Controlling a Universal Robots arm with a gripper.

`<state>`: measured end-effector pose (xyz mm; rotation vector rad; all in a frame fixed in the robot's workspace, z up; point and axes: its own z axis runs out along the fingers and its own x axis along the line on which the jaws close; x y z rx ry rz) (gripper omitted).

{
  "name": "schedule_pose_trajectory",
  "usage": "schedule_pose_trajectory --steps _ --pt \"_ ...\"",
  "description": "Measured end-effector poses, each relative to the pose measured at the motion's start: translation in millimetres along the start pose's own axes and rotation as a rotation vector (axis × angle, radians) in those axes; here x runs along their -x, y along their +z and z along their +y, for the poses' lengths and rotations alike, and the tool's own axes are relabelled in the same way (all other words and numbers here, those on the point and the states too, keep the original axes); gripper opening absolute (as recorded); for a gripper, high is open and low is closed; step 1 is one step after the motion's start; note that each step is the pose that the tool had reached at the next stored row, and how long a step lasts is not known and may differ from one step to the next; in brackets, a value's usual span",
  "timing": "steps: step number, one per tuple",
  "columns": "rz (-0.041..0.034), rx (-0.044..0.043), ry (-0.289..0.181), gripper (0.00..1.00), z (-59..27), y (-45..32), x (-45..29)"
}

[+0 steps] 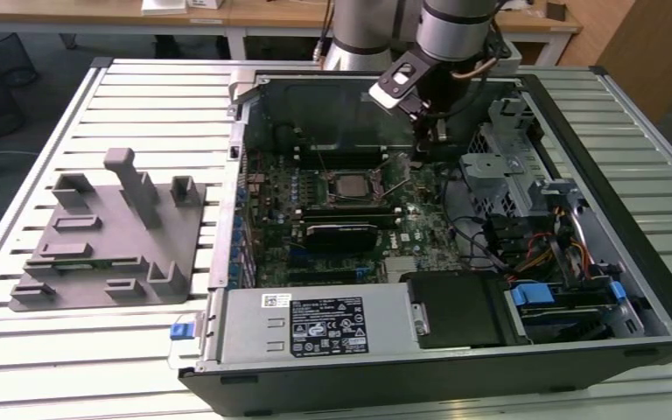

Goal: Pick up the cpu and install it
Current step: 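Close the cpu cover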

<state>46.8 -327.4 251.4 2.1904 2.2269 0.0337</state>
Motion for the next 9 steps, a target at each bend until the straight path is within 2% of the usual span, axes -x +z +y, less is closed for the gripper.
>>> schedule_pose_trajectory --steps 4,9 --pt "-0.0001 0.0000 0.000 0.11 2.6 4.5 0.1" --pt "0.0000 0.0001 0.000 0.11 0.7 11.1 0.0"
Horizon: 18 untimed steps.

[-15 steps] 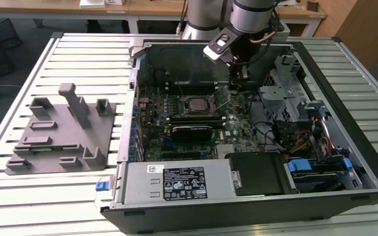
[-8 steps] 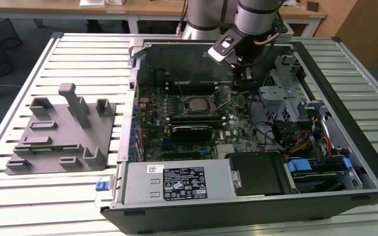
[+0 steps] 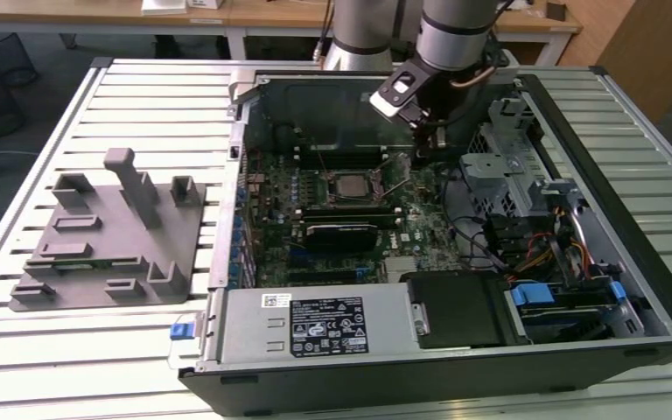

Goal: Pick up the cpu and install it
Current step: 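Close the cpu cover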

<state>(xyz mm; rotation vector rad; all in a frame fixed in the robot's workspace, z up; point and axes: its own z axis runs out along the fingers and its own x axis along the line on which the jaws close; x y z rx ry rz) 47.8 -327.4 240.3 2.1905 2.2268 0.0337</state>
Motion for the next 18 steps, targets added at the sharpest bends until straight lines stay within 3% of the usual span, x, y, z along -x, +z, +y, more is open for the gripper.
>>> schedule_pose_trajectory --steps 8,18 --pt "0.0002 0.0001 0.000 0.11 -22.3 1.1 -0.3" --pt "0.0000 0.0000 0.000 0.11 -42.9 2.7 -0.7"
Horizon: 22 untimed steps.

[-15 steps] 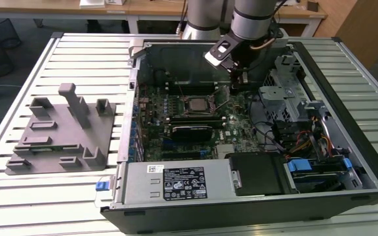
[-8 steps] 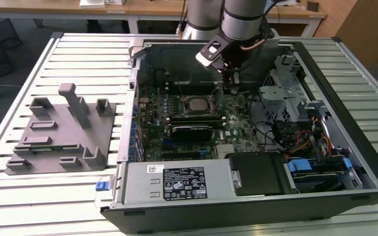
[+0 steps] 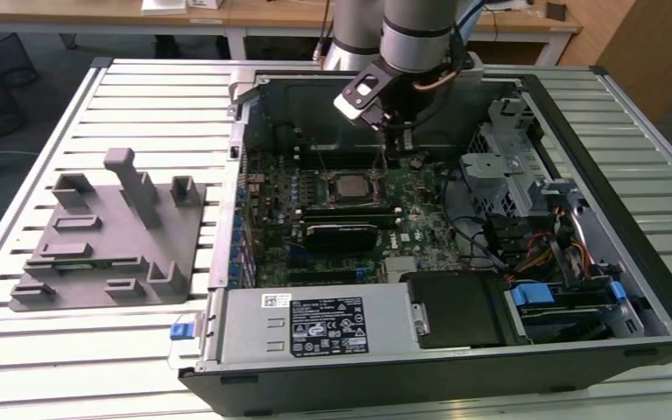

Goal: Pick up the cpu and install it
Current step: 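Close the cpu cover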

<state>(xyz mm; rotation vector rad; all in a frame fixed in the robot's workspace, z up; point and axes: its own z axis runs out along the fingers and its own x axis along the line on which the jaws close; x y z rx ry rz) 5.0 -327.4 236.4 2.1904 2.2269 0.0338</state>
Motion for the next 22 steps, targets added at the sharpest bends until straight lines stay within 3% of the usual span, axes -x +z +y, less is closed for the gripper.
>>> schedule_pose_trajectory --steps 8,19,22 --pt "-0.0001 -0.0001 0.000 0.11 -11.6 3.3 -0.2" --pt "-0.0003 -0.0002 0.000 0.11 -50.4 10.5 -0.8" --pt "-0.0001 0.0000 0.000 0.11 -54.9 11.6 -0.9"
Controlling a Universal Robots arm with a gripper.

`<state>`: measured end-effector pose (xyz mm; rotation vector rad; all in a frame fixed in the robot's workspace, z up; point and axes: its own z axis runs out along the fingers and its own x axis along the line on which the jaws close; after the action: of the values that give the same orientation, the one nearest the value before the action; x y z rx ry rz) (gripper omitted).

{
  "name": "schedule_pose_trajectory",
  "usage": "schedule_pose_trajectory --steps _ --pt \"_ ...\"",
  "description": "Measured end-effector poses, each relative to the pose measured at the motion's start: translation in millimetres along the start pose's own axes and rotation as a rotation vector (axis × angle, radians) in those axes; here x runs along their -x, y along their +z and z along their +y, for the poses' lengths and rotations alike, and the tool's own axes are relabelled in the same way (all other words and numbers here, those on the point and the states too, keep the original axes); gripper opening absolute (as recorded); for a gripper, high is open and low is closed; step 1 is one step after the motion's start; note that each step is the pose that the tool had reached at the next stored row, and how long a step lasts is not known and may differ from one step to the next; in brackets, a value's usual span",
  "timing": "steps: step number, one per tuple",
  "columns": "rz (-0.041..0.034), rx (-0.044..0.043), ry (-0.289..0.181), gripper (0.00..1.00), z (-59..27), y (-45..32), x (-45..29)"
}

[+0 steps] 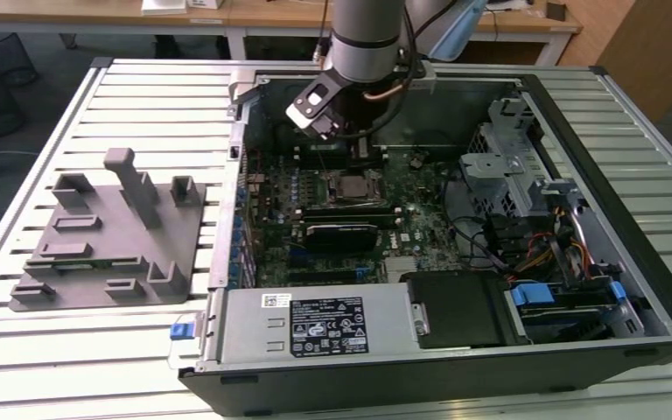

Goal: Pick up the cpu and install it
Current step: 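Close the cpu cover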

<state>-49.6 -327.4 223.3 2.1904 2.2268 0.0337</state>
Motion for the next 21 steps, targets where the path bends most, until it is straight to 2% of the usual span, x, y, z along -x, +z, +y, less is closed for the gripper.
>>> schedule_pose_trajectory --steps 5,10,16,21 --pt "0.0000 0.0000 0.000 0.11 -3.7 0.3 0.8" --pt "0.0000 0.0000 0.000 0.11 -10.7 2.8 4.8" --pt "0.0003 0.0001 0.000 0.11 -20.4 9.0 5.1" --pt "0.0006 0.0001 0.000 0.11 -21.8 14.8 5.1"
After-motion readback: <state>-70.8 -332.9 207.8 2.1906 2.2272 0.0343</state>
